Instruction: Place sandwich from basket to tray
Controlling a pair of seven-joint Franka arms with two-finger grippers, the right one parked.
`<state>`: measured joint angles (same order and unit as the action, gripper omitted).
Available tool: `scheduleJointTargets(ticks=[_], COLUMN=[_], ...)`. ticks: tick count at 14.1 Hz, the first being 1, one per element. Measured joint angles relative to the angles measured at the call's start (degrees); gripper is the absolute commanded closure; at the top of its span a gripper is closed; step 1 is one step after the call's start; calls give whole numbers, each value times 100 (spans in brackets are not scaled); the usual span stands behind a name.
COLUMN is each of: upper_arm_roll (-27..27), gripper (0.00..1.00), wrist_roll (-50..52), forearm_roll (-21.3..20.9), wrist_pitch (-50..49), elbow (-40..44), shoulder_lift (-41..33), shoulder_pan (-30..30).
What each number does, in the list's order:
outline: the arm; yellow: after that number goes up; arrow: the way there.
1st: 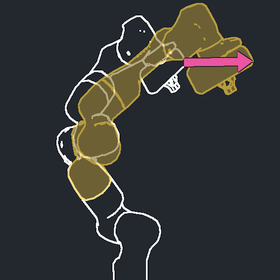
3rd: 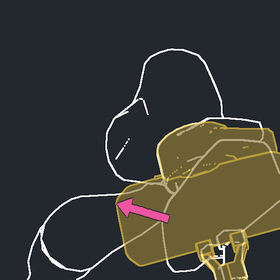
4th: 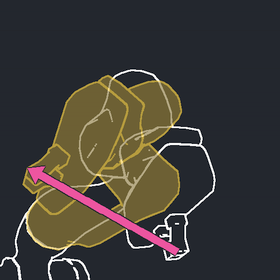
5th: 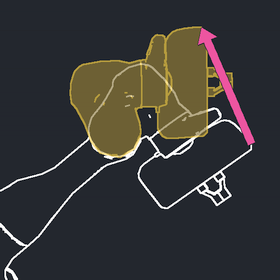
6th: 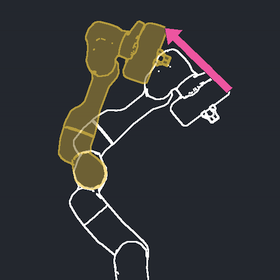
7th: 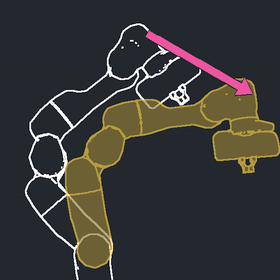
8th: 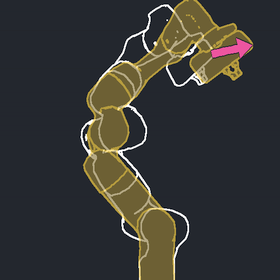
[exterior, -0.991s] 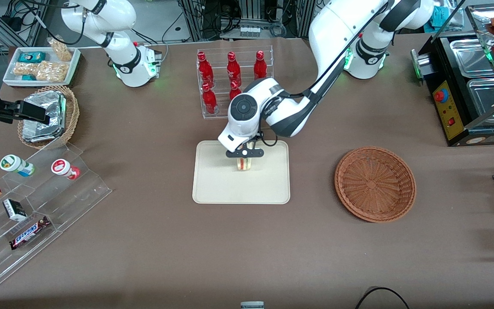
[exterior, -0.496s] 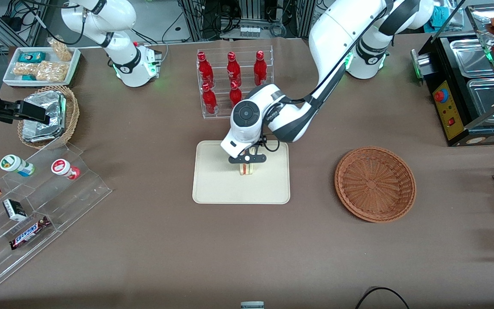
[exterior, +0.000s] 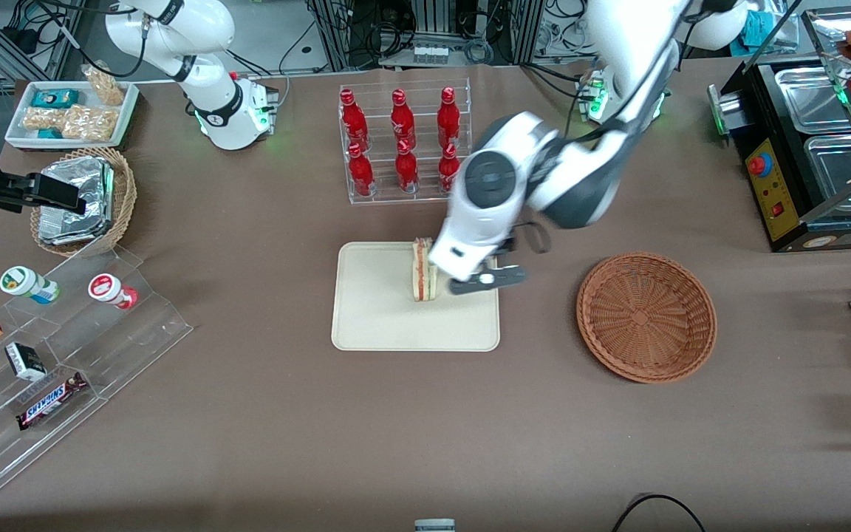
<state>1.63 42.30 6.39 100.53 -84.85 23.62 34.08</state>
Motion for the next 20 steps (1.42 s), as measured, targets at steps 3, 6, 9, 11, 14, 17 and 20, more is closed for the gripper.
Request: scheduleJointTargets(ticks=[3,6,9,11,14,17,20], upper_arm_roll=[-1048,-1951,-2499,-2535,-2517,-2570,-2844], gripper=[0,0,0,0,0,0,0], wrist_roll=[-1132,-2188,-2747,-2776,-2743,-2753,-3051], forearm_roll=[251,253,54,-77,-245,-337,-348], wrist_pitch=[-1153,-2086,-2928,-3481,-3662,-3662,-3624], elbow=[-13,-17,262,729,1177,1218,1128], shoulder_lift=[-520,-826,-1027,-1152,-1192,-1131,-1176], shoulder_pan=[-24,-50,-55,-40,22,22,-14])
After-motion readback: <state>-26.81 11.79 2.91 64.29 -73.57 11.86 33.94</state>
